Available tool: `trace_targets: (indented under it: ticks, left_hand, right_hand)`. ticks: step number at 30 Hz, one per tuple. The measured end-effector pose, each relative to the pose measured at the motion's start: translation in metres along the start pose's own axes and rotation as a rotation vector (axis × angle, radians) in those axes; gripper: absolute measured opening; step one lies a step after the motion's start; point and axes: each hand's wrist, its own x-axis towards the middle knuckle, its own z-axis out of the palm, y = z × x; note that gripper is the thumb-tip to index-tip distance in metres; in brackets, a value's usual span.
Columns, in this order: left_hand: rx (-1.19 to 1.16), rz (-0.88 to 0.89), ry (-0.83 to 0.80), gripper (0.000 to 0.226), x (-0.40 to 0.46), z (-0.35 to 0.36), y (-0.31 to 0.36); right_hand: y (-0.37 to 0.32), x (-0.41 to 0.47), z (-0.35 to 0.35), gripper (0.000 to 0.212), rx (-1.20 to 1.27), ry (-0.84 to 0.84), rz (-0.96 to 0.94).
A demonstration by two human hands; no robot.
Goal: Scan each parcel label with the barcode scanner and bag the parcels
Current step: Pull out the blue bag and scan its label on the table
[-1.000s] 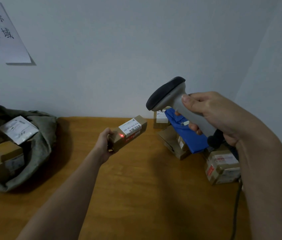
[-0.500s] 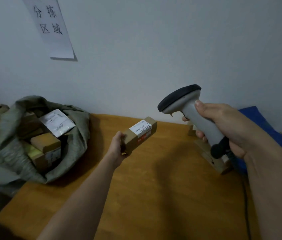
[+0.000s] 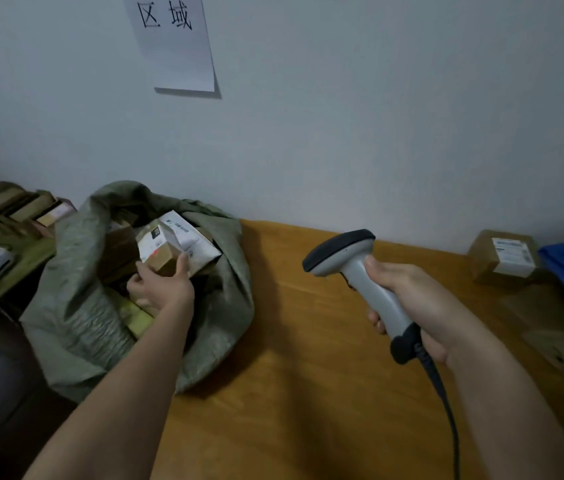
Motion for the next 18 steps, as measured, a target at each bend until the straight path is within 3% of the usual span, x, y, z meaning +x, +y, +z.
trace_targets:
  ticks: [2, 5, 8, 13, 18]
  left_hand:
    - [0.090, -0.045, 0.023, 0.086, 0.008, 0.006, 0.003]
    - [0.166, -0.006, 0.011, 0.069, -0.009, 0.026, 0.006]
    - [0.215, 0.073, -0.099, 0.052, -0.048, 0.060, 0.005]
    - [0.247, 0.310, -0.366, 0.045, -0.152, 0.127, 0.015]
    - [0.282, 0.666, -0.808, 0.049, -0.301, 0.185, 0.022]
  right_hand:
    - [0.001, 0.009, 0.003, 0.041, 0.005, 0.019, 0.013]
    - [0.003, 0.016, -0.003, 0.039, 0.030, 0.060, 0.039]
    - [0.005, 0.011, -0.023, 0.036, 0.062, 0.124, 0.051]
    - [0.025, -0.016, -0.101, 0.039, 0.128, 0.363, 0.068]
    - [0.064, -0.055, -0.213, 0.044, 0.263, 0.617, 0.094]
